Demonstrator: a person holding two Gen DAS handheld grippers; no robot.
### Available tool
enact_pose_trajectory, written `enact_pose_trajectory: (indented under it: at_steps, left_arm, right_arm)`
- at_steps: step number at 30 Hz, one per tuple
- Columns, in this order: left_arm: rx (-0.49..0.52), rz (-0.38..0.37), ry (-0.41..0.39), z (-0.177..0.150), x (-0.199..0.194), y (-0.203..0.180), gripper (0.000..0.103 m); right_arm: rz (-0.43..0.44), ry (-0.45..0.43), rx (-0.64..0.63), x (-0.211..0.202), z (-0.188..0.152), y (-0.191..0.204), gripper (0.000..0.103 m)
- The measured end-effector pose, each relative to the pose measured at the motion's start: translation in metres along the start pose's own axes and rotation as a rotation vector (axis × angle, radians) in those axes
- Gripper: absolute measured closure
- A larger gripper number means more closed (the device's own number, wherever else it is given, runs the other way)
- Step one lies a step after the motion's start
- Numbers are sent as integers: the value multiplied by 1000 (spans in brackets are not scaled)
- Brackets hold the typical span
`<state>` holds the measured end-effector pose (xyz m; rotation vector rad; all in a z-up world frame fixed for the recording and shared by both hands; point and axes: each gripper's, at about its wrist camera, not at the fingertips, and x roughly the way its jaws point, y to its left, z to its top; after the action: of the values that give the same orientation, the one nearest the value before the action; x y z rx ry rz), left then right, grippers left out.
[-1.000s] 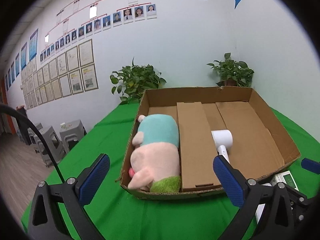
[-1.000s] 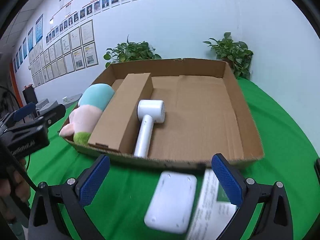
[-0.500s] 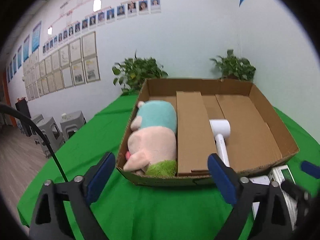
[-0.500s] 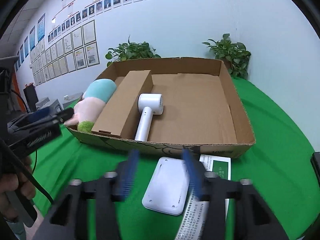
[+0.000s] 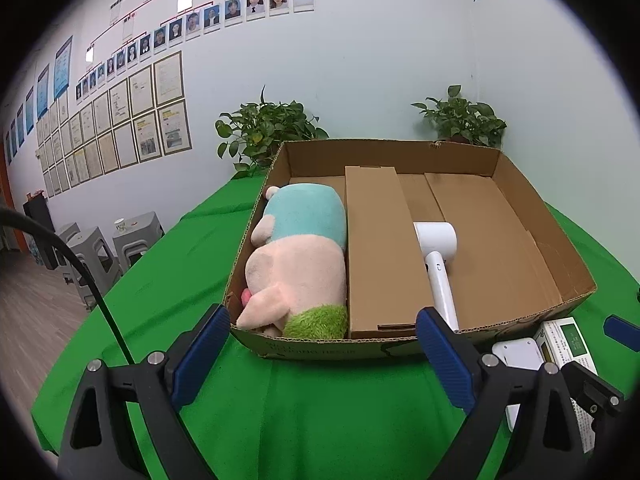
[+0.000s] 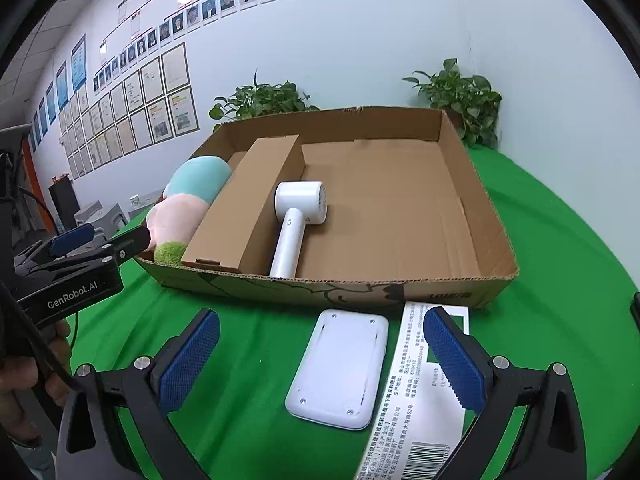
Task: Organize objects
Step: 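Open the left gripper and withdraw it from the hair dryer, then move the right gripper to the white rectangular device and grasp it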
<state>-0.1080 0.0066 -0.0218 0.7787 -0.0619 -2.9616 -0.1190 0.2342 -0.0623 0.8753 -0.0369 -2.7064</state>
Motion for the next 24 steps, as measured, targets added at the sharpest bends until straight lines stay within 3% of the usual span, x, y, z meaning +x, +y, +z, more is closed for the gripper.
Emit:
enact_pose_trajectory:
  at_steps: [11,24]
  left_arm:
    - [-3,-15,-9,0,-2,-2,9]
    - [-16,-50,21,-1,1,-1,9]
  right_arm:
    - [-37,-26,-11,-3,4,6,0]
    - [11,16,6,11,-12,15,0]
